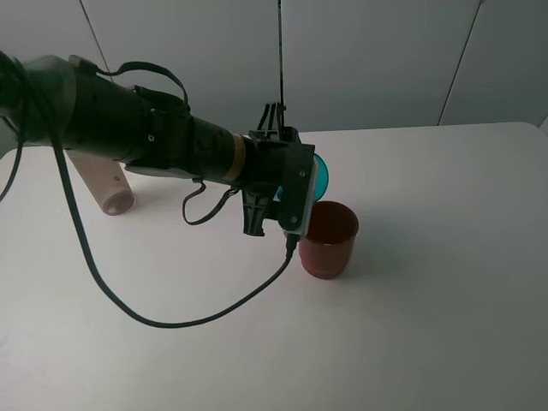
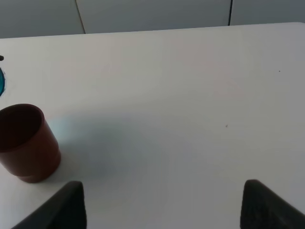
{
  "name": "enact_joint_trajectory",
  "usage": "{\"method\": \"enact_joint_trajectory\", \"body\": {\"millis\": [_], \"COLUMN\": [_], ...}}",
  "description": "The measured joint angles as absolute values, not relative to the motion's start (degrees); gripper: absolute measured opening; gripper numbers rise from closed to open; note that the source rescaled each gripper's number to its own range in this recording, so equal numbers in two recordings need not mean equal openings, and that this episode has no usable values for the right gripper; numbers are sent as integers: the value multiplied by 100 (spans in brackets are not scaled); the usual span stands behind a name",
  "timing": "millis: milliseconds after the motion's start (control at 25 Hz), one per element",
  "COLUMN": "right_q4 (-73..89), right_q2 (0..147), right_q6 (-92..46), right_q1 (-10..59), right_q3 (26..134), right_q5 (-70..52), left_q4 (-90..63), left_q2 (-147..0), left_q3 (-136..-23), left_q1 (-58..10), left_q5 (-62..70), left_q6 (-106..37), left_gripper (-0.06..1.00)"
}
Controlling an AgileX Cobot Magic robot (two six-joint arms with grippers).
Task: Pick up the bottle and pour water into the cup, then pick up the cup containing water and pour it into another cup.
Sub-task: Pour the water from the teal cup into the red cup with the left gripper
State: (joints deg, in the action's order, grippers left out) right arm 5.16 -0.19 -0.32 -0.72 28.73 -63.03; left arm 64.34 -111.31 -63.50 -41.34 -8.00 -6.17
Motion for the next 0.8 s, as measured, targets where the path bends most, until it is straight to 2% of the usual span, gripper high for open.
{"method": "enact_joint_trajectory", "body": {"millis": [800], "right_q4": [516], "right_q2": [-19], "right_q6": [-32], "right_q1": [-72], "right_q3": [2873], "right_q5": [-6303], "left_q4": [6966], "left_q2": [-11057], "left_q3": [-6465], "left_q1": [-4295], "left_q5": [-165], "left_q6": [-617], "left_gripper": [11]}}
